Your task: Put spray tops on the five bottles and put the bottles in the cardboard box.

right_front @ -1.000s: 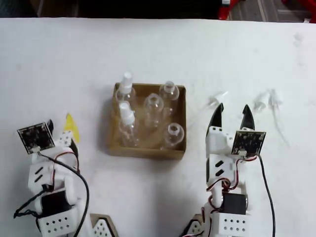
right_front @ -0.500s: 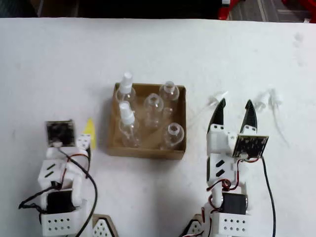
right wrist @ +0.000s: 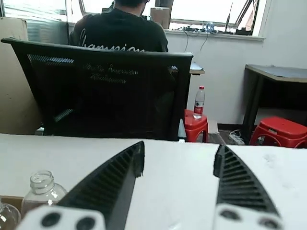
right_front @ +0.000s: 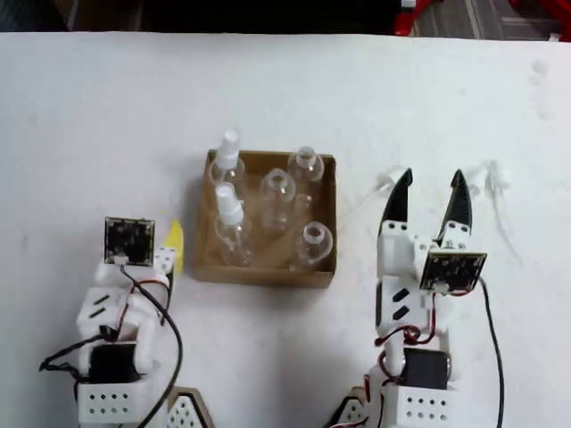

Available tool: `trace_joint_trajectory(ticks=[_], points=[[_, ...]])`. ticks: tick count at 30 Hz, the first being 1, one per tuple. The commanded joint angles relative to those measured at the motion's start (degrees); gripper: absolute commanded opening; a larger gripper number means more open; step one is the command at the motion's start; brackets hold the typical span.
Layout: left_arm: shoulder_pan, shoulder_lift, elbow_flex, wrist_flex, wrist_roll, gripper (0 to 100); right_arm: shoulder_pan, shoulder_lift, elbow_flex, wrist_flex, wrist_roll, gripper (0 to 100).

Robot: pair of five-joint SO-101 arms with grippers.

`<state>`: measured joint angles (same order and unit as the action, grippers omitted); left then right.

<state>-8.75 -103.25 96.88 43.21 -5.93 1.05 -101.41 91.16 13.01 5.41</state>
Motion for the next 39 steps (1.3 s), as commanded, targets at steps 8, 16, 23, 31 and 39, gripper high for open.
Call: trace_joint_trajectory(ticks=[8, 16, 23, 31, 39], points=[[1.89, -0.31, -0.18, 0.26, -3.87, 17, 0.48, 47.87, -40.88, 14.37, 2.02, 21.2], [1.63, -0.31, -0.18, 0.26, -3.87, 17, 3.47, 85.67, -74.99, 37.49, -1.76, 21.2], [1.71, -0.31, -0.09, 0.26, -4.13, 17, 5.05, 110.46, -95.82, 48.75, -11.52, 21.2], [1.8, -0.31, -0.09, 0.18, -4.31, 17, 5.05, 130.33, -114.9, 58.15, -25.14, 21.4], [1.8, -0.31, -0.09, 0.18, -4.31, 17, 4.62, 143.16, -128.7, 59.65, -28.31, 21.4]])
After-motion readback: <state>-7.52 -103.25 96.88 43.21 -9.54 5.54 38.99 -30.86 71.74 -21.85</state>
